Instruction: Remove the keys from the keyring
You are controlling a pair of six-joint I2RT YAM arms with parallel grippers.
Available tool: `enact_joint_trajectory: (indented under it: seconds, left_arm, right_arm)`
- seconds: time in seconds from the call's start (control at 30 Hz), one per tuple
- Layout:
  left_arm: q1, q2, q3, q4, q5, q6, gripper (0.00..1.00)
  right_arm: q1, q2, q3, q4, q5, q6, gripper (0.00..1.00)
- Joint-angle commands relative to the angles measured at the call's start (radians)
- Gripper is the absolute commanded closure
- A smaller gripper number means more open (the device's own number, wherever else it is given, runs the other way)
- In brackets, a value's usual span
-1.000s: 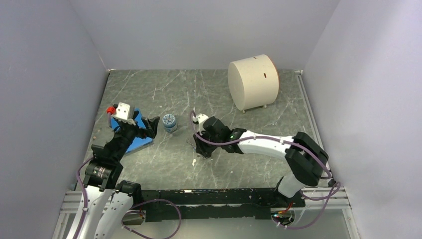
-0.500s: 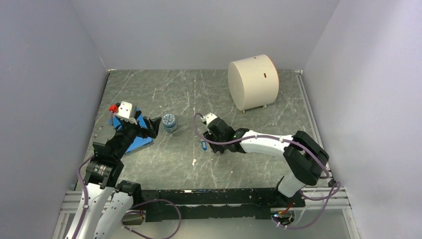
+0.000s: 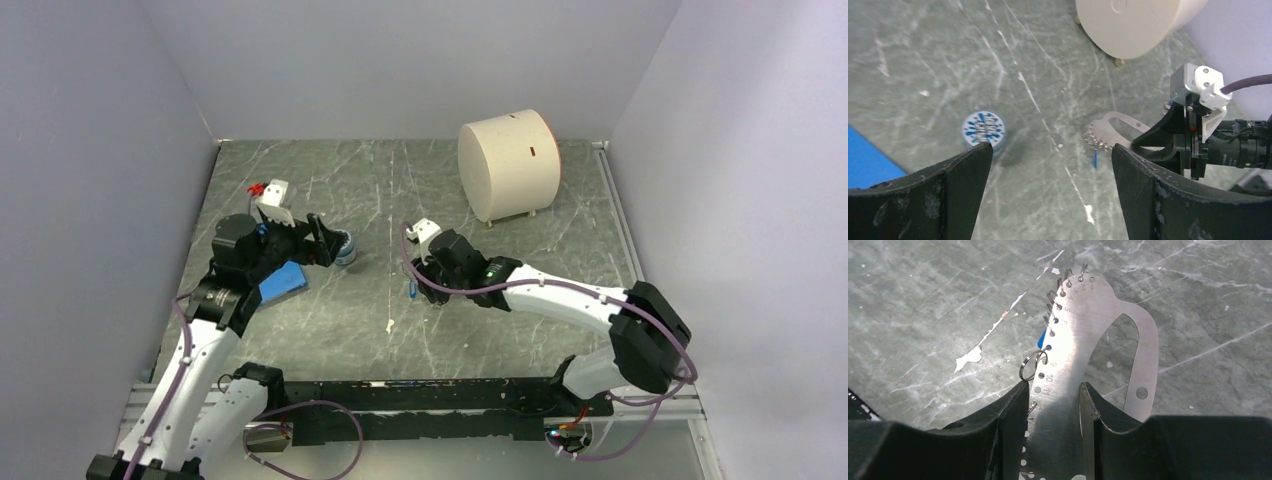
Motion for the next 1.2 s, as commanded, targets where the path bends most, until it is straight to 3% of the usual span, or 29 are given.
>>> enact_joint_trajectory:
  seconds: [0.0,0.17,0.4,0.77,1.17]
  left_arm:
    - [-0.003,0.072,0.016,0.058,0.163,-0.142,0.05]
    - [-0.017,0.177,-0.031,0.189,0.292,-0.217,0.05]
    - [-0.145,0.242,-0.082,0.364,0.239,-0.212,0.10]
    - [-0.248,0.245,-0.266,0.656,0.169,-0.147,0.11]
    - [-0.326,0.320,-0.309,0.839,0.280,-0.051,0.11]
  right_arm:
    - [0.003,-0.098,0.035,-0.014,-0.015,-0.037,0.83]
    - [0.002,-0.158,0.043,-0.040,-0.039,-0.046,0.83]
    - [0.003,-0.229,0.058,-0.065,-0.042,-0.026,0.84]
    - [0.003,-0.314,0.096,-0.120,-0.052,0.027,0.84]
    - [0.003,-0.389,0.115,-0.124,-0.105,0.061,0.84]
